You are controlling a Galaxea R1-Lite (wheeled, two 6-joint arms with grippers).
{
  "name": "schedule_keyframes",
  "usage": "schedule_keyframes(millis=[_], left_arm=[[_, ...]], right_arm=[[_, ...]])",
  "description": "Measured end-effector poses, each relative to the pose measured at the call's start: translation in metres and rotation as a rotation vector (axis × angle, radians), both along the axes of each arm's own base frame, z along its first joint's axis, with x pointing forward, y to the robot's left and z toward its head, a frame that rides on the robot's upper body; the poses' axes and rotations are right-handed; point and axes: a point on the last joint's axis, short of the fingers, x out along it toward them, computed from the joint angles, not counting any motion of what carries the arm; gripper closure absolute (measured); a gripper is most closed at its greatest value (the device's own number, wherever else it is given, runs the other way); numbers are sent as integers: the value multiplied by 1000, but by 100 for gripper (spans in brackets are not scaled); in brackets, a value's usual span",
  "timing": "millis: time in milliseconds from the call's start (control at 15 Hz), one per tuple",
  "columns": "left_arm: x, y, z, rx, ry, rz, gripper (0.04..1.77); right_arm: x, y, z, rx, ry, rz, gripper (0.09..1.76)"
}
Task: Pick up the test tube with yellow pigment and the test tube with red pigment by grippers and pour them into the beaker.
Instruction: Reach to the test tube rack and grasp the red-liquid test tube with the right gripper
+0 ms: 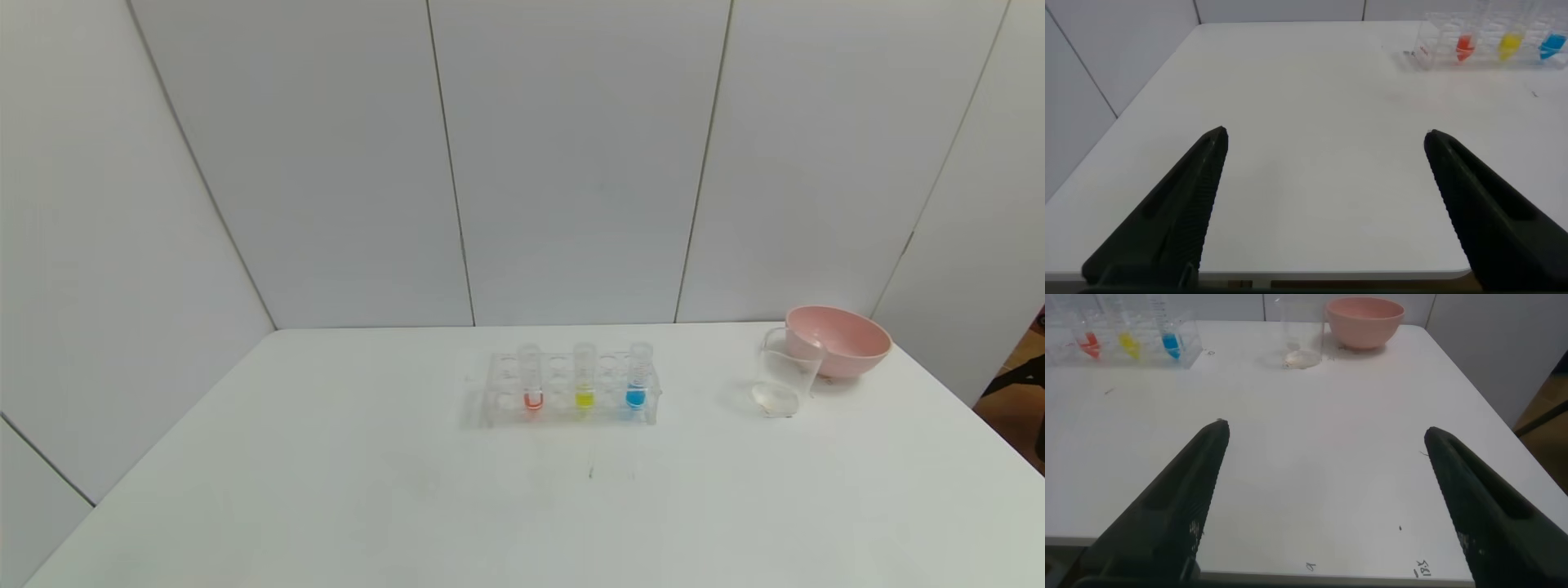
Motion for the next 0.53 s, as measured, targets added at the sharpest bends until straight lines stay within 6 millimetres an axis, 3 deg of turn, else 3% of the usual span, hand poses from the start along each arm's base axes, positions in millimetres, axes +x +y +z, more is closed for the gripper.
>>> schedule_keyframes(millis=[533], left_arm=[[0, 0, 0, 0, 0, 0, 9]], right_arm=[[0, 0, 0, 2, -2, 1, 14]])
